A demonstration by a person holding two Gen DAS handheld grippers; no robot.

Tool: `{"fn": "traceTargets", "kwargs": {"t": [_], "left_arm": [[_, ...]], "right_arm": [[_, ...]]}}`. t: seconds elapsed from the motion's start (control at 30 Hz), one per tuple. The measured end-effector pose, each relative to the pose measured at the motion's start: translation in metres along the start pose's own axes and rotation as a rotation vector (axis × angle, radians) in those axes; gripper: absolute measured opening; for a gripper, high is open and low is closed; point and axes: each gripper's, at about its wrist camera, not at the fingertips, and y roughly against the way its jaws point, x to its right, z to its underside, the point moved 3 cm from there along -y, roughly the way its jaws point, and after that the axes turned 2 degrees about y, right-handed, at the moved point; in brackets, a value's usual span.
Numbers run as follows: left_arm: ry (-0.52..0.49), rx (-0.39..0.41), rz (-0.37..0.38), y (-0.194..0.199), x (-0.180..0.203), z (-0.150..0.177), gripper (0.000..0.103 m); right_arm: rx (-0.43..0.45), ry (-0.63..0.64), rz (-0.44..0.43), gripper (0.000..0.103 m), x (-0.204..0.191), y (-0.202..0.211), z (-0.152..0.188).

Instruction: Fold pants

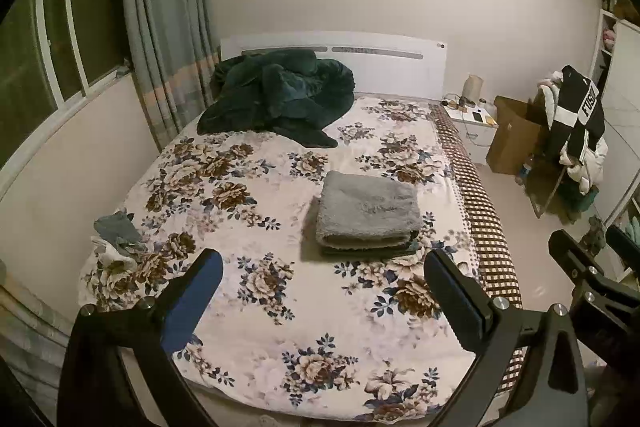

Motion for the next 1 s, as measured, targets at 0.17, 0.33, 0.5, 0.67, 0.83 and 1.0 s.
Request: {"fn": "traceTargets", "kwargs": {"t": [0.17, 0.33, 0.5, 0.67, 0.83, 1.0], "left_arm": [[0.003, 0.001, 0.003, 0.0013, -0.0025, 0.0002, 0.103], [0.004, 0.0, 0.003, 0.0034, -0.0036, 0.0007, 0.103], [0.008, 0.002, -0.002, 0.0041, -0.0023, 0.0006, 0.103], [0.009, 0.003, -0.002, 0.0049, -0.0028, 0.0004, 0.103], [0.008, 0.003, 0.004, 0.0044, -0.0045, -0.0003, 0.103], [0.005, 0.001, 0.002, 0.0052, -0.0049, -0.001, 0.103]], "right_arm": [[-0.002, 0.006, -0.003, 0.103, 0.0001, -0.0015, -0.0007], [-0.008, 0.003, -0.001, 0.103, -0.0011, -0.0024, 0.0018], [-0.011, 0.003, -0.005, 0.103, -0.0023, -0.0041, 0.0023], [-0.008, 0.0, -0.011, 0.103, -0.0043, -0.0028, 0.003], [-0.009, -0.001, -0.013, 0.103, -0.0052, -0.0025, 0.0034], [-0.015, -0.005, -0.017, 0.103, -0.0066, -0.0016, 0.0045]]}}
